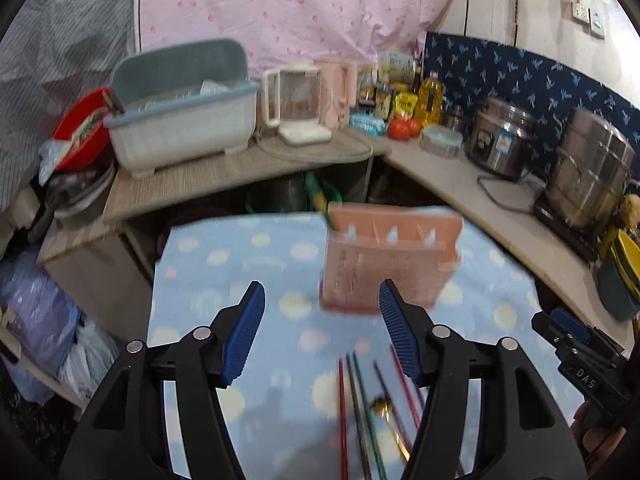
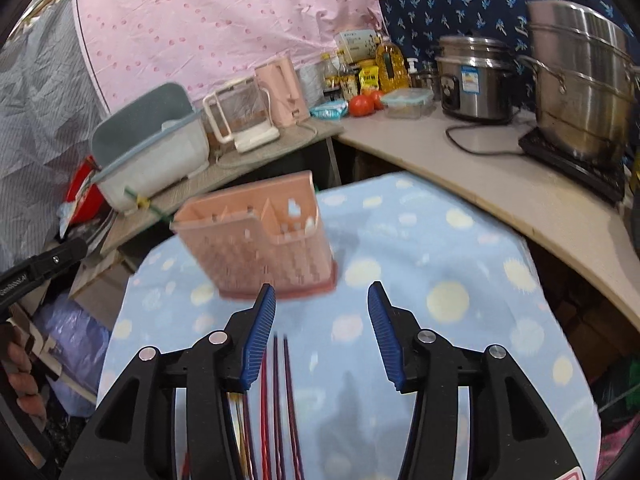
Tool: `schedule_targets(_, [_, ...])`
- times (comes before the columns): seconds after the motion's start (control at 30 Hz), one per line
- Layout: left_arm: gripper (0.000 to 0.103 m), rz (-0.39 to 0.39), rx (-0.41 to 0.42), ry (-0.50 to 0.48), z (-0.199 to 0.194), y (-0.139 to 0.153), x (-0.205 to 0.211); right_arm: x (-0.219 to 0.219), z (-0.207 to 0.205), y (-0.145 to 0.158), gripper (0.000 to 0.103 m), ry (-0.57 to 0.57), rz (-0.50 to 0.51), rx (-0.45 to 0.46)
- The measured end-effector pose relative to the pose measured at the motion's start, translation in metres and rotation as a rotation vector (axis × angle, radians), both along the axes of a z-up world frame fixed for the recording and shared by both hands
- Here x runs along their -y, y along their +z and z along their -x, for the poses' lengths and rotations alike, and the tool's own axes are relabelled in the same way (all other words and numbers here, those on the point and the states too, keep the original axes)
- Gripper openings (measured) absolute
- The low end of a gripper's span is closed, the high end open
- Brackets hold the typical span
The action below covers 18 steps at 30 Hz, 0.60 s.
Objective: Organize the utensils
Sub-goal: 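Move both open tools back down to the remaining chopsticks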
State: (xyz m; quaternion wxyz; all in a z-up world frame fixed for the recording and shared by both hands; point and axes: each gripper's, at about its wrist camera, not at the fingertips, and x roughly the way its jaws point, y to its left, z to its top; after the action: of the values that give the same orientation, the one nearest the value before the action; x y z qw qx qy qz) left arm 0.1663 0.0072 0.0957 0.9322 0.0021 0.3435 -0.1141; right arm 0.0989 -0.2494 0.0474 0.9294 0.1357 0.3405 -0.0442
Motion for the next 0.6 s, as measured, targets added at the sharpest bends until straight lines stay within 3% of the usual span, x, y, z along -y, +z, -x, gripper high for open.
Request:
schedule_targets(0.27, [0.057,-0.005,-0.165,0.015,0.061,-0.065,-0.02,-0.017,0.072,-0.049,0.047,0.03,-0.001,-0.122])
schedule_targets(0.6, [0.057,-0.059,-0.289,-0.016,0.116,-0.127,-0.021,-0.046,0.111,-0.099,0.047,0.083,0.003,-0.235])
